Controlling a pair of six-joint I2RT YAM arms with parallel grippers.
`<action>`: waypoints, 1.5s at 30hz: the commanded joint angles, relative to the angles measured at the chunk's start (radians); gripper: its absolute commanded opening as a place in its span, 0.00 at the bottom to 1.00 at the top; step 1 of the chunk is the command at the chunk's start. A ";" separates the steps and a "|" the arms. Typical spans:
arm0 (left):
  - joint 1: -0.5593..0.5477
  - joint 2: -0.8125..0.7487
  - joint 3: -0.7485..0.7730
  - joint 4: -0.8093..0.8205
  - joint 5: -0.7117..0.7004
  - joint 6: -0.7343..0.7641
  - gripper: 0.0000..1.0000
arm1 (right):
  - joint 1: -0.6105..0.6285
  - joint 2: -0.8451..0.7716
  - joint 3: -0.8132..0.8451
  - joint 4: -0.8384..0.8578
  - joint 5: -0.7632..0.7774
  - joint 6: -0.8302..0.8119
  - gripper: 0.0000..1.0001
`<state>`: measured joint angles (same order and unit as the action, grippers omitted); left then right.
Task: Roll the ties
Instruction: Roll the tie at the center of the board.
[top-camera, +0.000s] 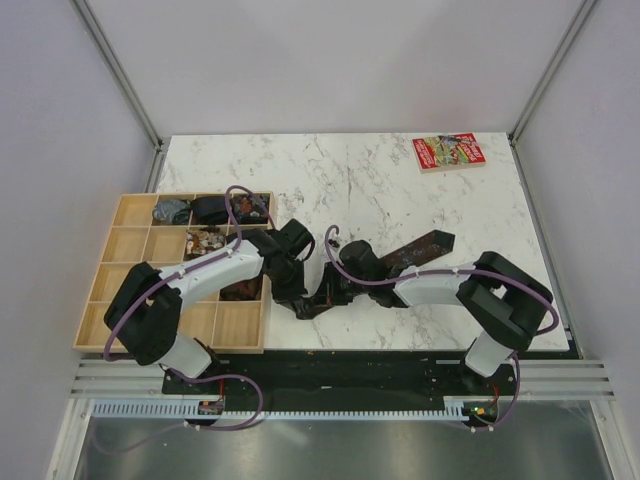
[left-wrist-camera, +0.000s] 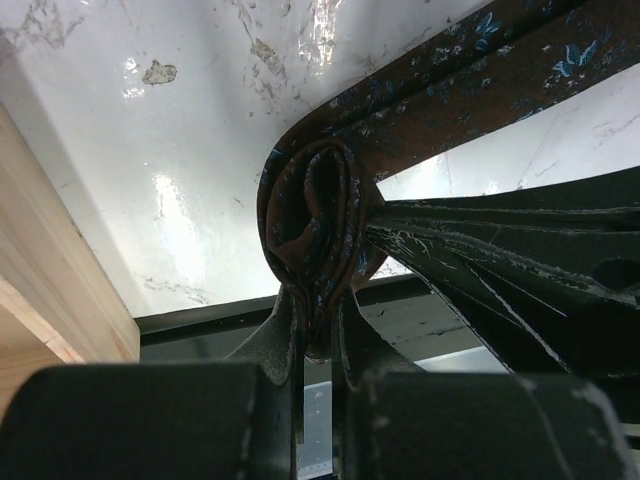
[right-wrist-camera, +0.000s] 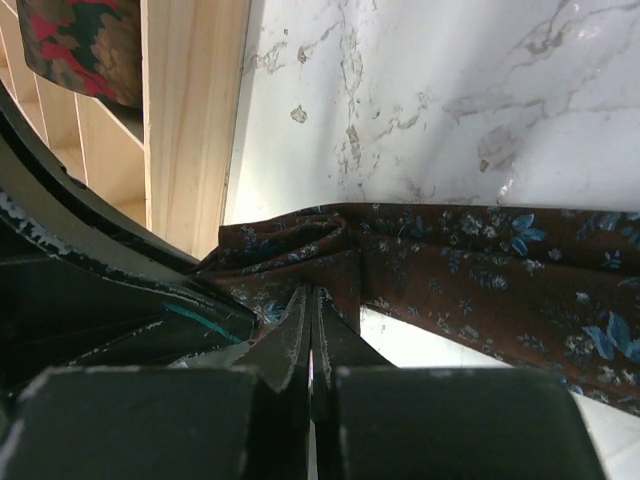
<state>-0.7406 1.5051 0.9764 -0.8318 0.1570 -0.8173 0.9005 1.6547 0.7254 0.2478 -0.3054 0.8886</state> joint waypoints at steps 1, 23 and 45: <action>0.012 0.012 0.056 -0.010 -0.005 0.046 0.02 | 0.009 0.033 0.054 0.079 -0.020 0.026 0.00; 0.018 0.213 0.219 -0.018 0.050 0.086 0.02 | 0.003 0.051 0.037 0.061 -0.005 -0.002 0.00; 0.017 0.437 0.427 -0.131 0.128 0.168 0.02 | -0.051 -0.015 -0.023 0.018 0.008 -0.031 0.00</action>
<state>-0.7242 1.8889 1.3396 -1.0237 0.2527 -0.7006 0.8497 1.6897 0.7113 0.2668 -0.2699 0.8703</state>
